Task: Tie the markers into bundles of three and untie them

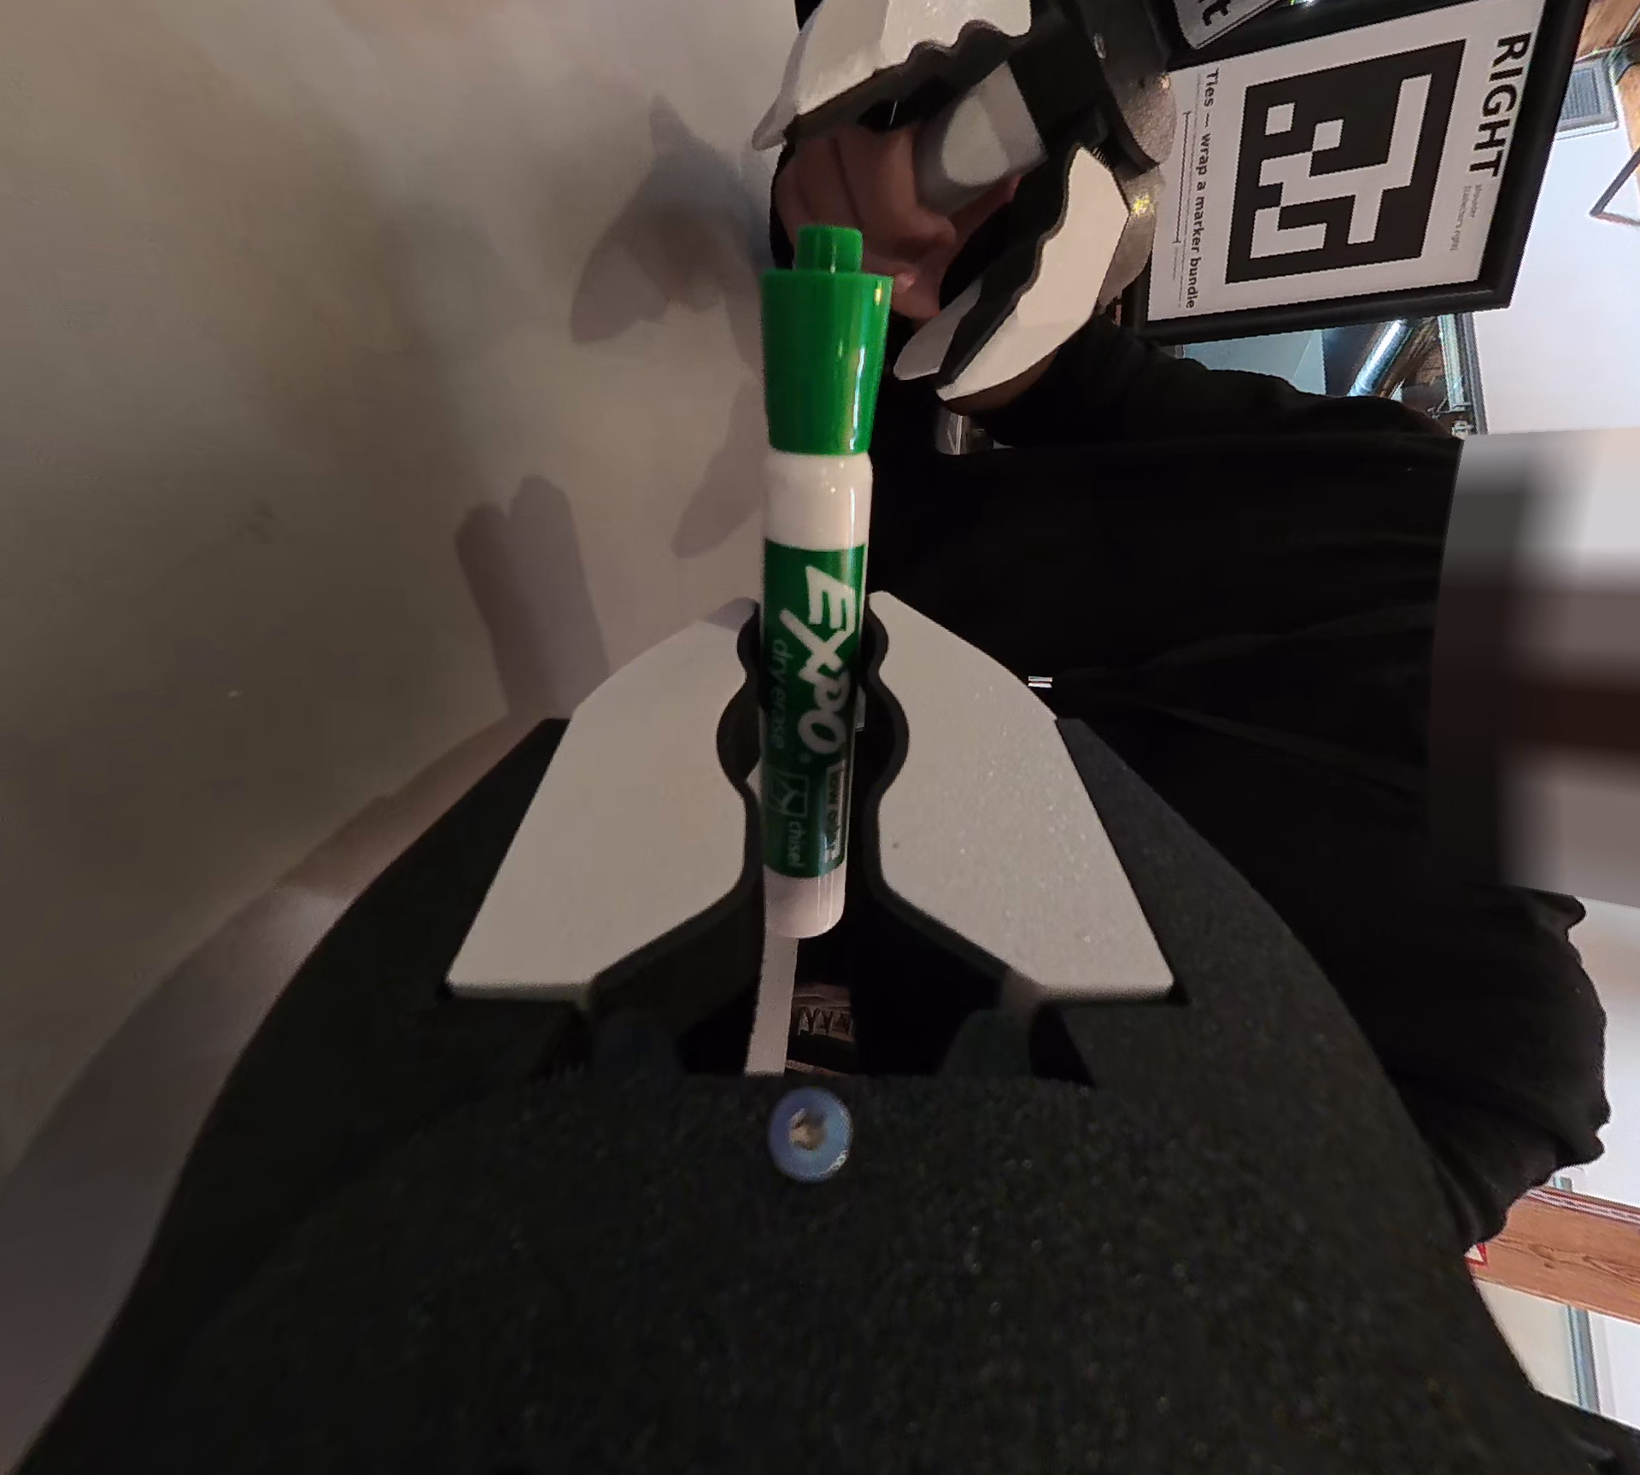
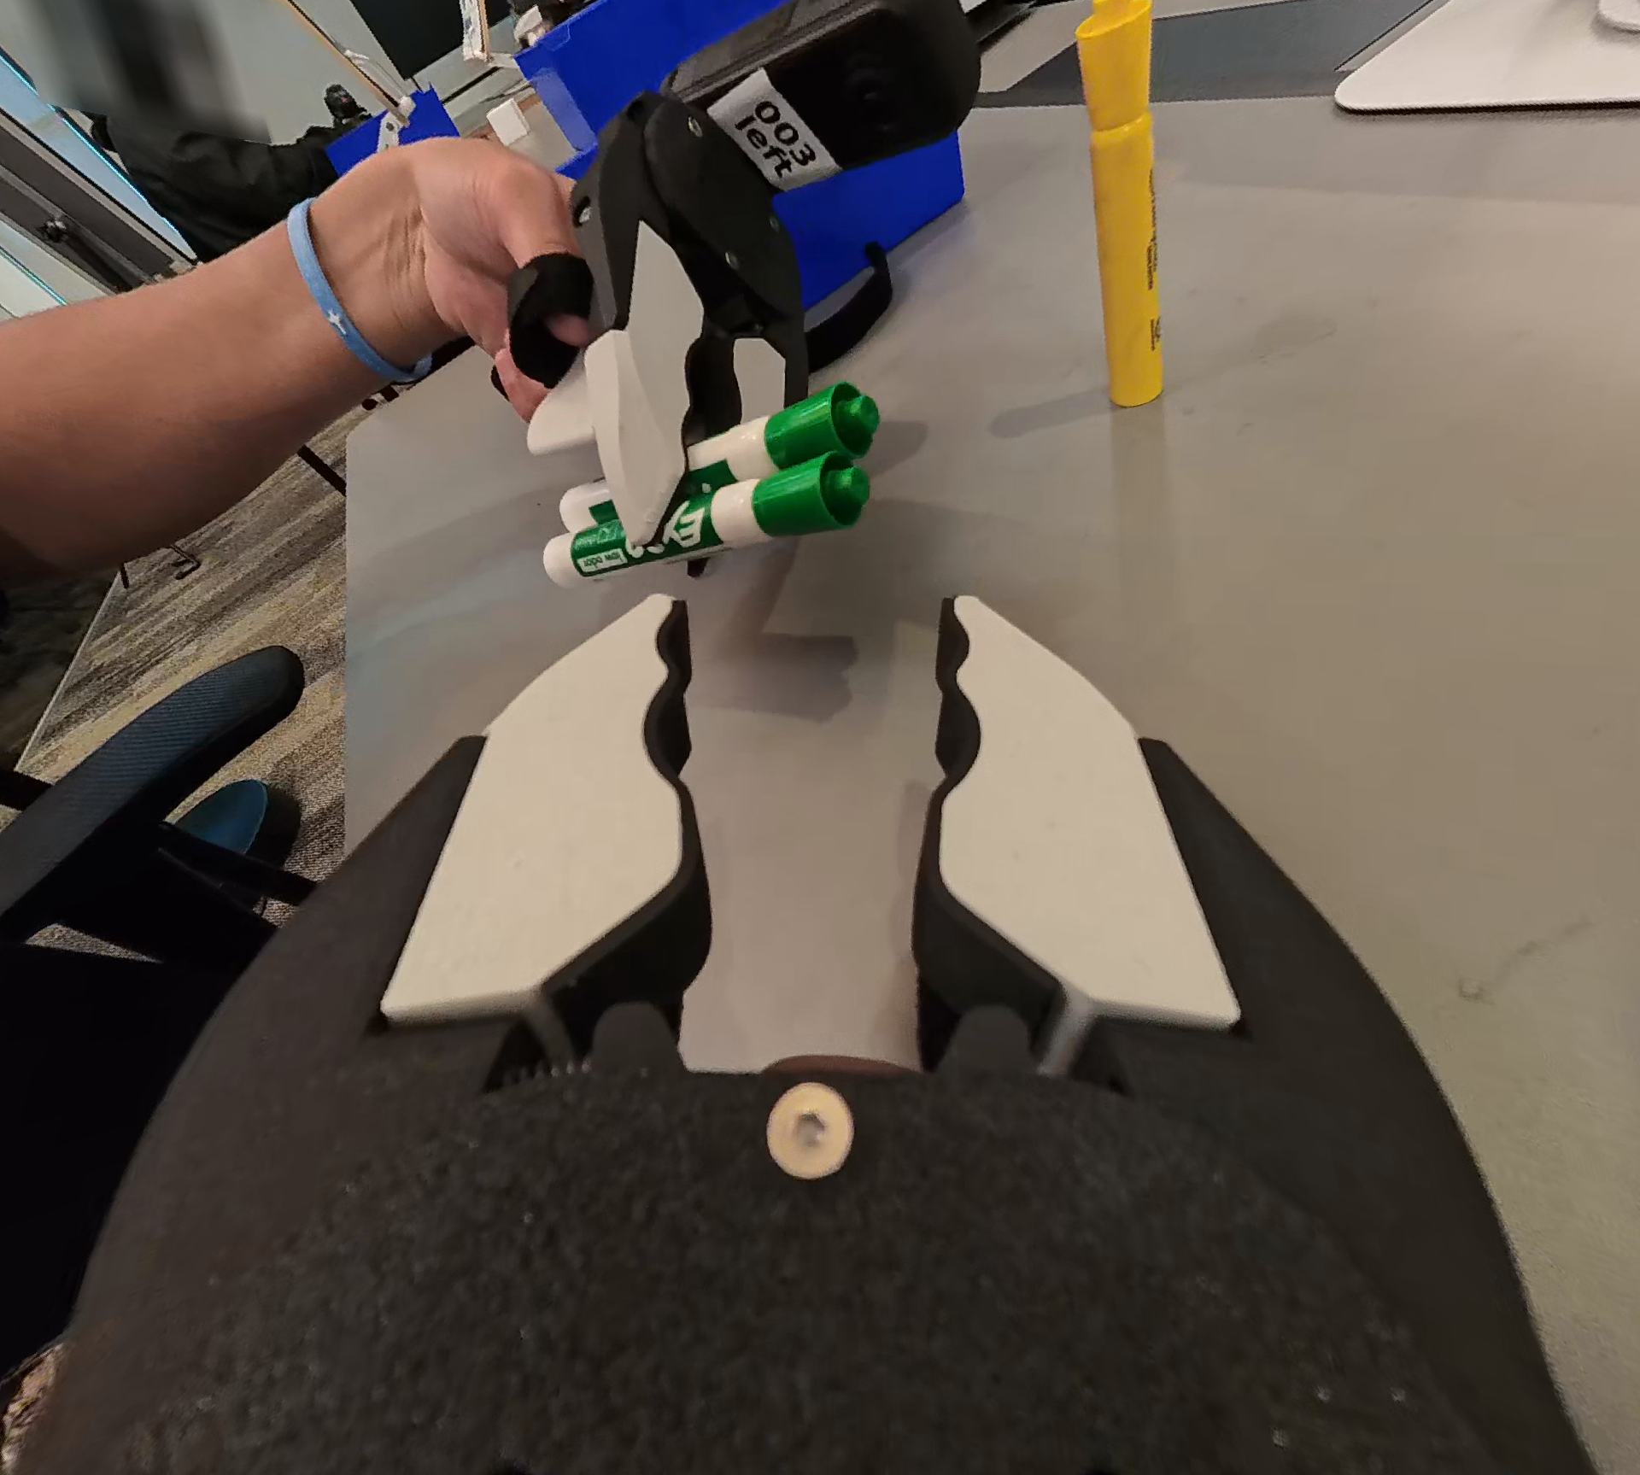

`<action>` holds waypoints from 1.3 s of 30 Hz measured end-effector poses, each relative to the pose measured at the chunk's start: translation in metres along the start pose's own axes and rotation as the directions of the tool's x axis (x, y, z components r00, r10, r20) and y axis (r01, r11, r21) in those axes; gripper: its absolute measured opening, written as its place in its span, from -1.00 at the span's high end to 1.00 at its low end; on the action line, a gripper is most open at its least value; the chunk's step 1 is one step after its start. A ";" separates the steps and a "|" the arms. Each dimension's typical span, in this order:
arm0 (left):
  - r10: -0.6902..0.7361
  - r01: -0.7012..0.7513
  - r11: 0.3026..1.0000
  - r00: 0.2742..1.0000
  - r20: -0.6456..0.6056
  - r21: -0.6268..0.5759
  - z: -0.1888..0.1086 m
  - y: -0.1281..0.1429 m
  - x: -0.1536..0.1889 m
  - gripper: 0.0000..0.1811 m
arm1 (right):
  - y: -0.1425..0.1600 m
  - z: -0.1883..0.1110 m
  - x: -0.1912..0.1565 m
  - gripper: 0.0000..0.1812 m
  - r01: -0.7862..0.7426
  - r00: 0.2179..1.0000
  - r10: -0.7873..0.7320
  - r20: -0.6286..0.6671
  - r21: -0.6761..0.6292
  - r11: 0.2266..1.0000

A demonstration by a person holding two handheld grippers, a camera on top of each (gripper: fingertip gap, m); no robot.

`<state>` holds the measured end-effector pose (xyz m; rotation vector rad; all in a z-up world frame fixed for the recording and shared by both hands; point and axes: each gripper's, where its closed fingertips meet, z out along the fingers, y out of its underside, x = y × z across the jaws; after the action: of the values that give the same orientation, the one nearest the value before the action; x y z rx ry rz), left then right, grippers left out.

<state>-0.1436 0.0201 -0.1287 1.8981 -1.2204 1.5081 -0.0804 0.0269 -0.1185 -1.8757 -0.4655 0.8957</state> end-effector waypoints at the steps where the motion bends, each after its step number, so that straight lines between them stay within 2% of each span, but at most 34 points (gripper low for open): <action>1: 0.001 -0.001 1.000 1.000 0.000 0.001 0.000 0.000 0.000 0.81 | 0.000 0.000 0.000 0.41 0.001 1.000 -0.001 -0.001 -0.002 1.000; 12: 0.003 -0.003 1.000 1.000 0.000 0.008 -0.002 0.004 -0.001 0.81 | -0.004 0.003 0.002 0.46 -0.002 1.000 0.002 -0.016 -0.020 1.000; 17: 0.009 -0.009 1.000 1.000 0.005 0.004 -0.004 0.005 0.002 0.81 | -0.012 0.007 -0.009 0.46 -0.016 0.999 0.017 0.046 -0.021 1.000; 20: 0.018 -0.018 1.000 1.000 0.011 0.001 -0.005 0.006 0.004 0.81 | -0.017 0.008 -0.013 0.47 -0.121 0.987 0.118 0.106 0.024 0.992; 23: 0.028 -0.028 0.999 1.000 0.010 0.021 -0.006 0.004 0.009 0.81 | -0.025 0.009 -0.013 0.47 -0.353 0.928 0.327 0.180 0.132 0.926; 26: 0.042 -0.042 0.999 0.999 -0.005 0.028 -0.006 0.003 0.015 0.81 | -0.028 0.016 -0.013 0.43 -0.563 0.822 0.509 0.256 0.227 0.794; 28: 0.049 -0.048 0.998 0.999 -0.018 0.031 -0.006 0.001 0.019 0.81 | -0.028 0.025 -0.018 0.40 -0.649 0.757 0.573 0.315 0.258 0.715; 33: 0.057 -0.056 0.998 0.998 -0.038 0.014 -0.006 -0.003 0.026 0.80 | -0.030 0.046 -0.021 0.34 -0.732 0.680 0.629 0.376 0.316 0.603; 39: 0.052 -0.053 0.998 0.997 -0.049 -0.016 -0.005 -0.006 0.025 0.81 | -0.041 0.054 -0.013 0.37 -0.668 0.743 0.589 0.318 0.409 0.622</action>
<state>-0.1405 0.0179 -0.1022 1.8211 -1.2671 1.5565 -0.1272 0.0695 -0.0912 -1.4703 0.3781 1.4769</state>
